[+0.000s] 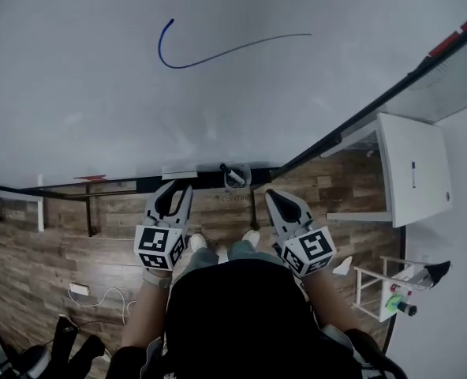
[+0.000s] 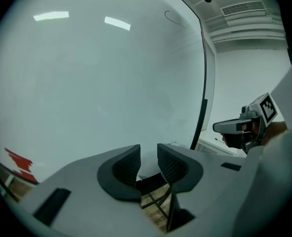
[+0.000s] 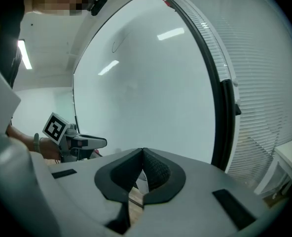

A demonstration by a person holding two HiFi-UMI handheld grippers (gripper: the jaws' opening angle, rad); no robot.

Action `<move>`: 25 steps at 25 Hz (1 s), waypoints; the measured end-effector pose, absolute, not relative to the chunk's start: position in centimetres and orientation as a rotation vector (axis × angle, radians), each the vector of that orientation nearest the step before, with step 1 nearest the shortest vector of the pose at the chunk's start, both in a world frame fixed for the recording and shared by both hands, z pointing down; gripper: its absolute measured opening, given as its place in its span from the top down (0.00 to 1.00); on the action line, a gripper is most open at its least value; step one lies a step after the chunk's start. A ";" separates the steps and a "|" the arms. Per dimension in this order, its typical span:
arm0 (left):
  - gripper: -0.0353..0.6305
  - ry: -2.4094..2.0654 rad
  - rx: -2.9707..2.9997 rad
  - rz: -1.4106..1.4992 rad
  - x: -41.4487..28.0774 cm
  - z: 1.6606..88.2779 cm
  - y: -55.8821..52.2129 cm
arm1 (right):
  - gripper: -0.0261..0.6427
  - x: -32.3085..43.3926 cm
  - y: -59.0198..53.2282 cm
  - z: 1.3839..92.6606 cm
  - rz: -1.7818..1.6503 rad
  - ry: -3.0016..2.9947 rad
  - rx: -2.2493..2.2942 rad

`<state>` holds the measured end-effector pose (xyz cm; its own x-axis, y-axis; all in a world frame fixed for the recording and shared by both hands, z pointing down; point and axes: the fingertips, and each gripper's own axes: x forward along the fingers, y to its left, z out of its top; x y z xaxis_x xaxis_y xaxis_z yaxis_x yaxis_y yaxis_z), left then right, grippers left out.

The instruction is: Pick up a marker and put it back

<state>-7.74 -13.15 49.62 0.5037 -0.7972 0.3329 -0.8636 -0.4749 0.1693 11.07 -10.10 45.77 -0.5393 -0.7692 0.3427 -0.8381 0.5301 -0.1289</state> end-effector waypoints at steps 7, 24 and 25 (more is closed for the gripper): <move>0.79 -1.496 2.386 0.259 -11.3 48.5 -11.7 | 0.92 7.0 -11.0 45.2 0.376 -2.601 1.211; 0.79 -1.517 2.388 0.254 -12.3 47.4 -9.9 | 0.92 3.7 -11.5 44.5 0.330 -2.660 1.068; 0.79 -1.510 2.396 0.257 -12.1 47.3 -9.9 | 0.92 3.7 -11.5 44.5 0.330 -2.658 1.069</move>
